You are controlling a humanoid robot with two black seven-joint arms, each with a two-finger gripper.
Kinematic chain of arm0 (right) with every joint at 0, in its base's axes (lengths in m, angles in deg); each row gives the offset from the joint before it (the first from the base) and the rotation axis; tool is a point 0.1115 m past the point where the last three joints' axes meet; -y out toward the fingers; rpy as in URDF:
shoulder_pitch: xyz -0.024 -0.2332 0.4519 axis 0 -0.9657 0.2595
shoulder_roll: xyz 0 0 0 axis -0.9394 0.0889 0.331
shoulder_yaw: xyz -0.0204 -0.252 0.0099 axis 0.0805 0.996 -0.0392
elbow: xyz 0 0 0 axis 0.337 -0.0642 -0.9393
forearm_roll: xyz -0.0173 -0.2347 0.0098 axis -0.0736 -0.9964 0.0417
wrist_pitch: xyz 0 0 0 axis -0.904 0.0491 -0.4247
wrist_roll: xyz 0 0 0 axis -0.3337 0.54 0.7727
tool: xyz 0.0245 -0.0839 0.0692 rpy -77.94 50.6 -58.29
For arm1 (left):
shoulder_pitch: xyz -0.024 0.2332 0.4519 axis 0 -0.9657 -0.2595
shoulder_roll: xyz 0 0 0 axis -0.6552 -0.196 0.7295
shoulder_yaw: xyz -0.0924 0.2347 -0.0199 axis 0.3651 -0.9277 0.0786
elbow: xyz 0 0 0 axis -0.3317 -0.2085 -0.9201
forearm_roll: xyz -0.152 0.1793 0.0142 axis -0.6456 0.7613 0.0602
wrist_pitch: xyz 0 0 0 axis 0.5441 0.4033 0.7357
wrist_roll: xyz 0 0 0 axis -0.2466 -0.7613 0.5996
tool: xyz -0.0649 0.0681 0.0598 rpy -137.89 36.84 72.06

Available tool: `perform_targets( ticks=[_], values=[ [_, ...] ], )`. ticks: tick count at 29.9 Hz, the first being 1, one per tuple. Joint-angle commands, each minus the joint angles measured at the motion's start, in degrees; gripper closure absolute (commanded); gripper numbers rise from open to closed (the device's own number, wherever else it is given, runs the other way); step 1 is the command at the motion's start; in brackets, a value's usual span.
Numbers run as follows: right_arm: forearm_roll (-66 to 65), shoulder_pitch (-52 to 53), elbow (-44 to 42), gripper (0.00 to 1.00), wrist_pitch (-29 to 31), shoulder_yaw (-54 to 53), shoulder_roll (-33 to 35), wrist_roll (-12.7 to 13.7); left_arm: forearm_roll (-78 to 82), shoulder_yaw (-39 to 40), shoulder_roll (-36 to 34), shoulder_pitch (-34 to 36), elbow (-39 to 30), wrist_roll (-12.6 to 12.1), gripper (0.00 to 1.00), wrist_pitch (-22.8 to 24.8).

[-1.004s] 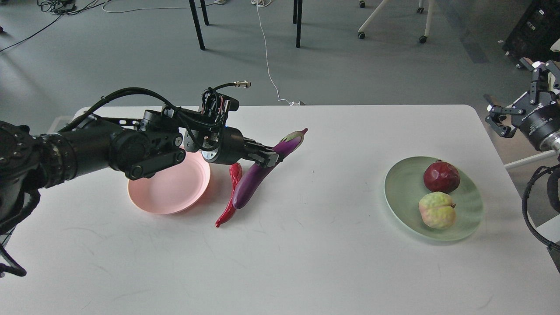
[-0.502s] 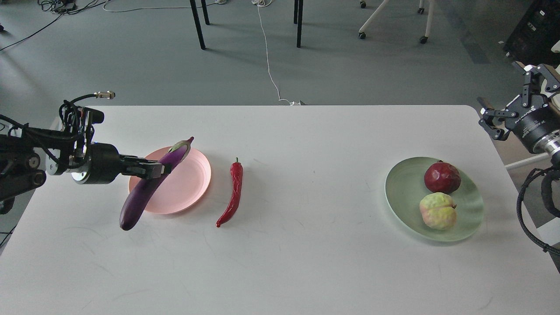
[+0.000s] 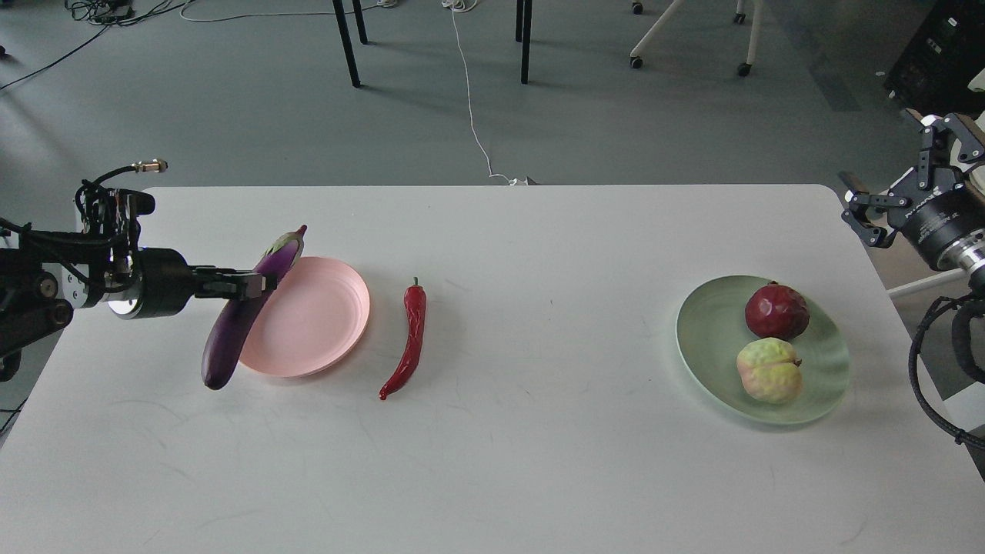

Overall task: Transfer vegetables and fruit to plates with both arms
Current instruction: 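Lift the purple eggplant and lay it on the pink plate, then move the left gripper to the red chili pepper and grasp it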

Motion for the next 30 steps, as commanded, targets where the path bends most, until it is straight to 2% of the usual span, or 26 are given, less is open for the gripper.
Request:
perform_targets(
  ticks=[1, 2, 3, 6, 11, 20, 24, 30],
  values=[
    [0.0, 0.1, 0.0, 0.03, 0.0, 0.0, 0.0, 0.0, -0.4, 0.0, 0.7, -0.1, 0.3, 0.0, 0.28, -0.4],
    [0.0, 0.1, 0.0, 0.03, 0.0, 0.0, 0.0, 0.0, -0.5, 0.1, 0.7, 0.0, 0.2, 0.0, 0.18, -0.4],
    [0.0, 0.0, 0.0, 0.03, 0.0, 0.0, 0.0, 0.0, -0.5, 0.1, 0.7, 0.0, 0.2, 0.0, 0.11, -0.4],
    [0.0, 0.0, -0.1, 0.03, 0.0, 0.0, 0.0, 0.0, -0.4, 0.1, 0.7, 0.1, -0.3, 0.0, 0.06, -0.4],
    [0.0, -0.2, -0.2, 0.03, 0.0, 0.0, 0.0, 0.0, 0.3, 2.9, 0.4, 0.7, -3.1, 0.0, 0.05, -0.4],
    [0.0, -0.4, -0.2, 0.03, 0.0, 0.0, 0.0, 0.0, 0.5, 3.6, 0.3, 4.3, -16.2, 0.0, 0.05, -0.5],
    [0.0, -1.1, -0.2, 0.03, 0.0, 0.0, 0.1, 0.0, 0.5, 3.7, 0.9, 4.9, -20.5, -1.7, 0.05, -0.5],
    [0.0, -1.9, -0.2, 0.03, 0.0, 0.0, 0.0, 0.0, 0.8, 3.6, 5.6, 5.1, -19.4, -2.8, 0.05, -0.5]
  ],
)
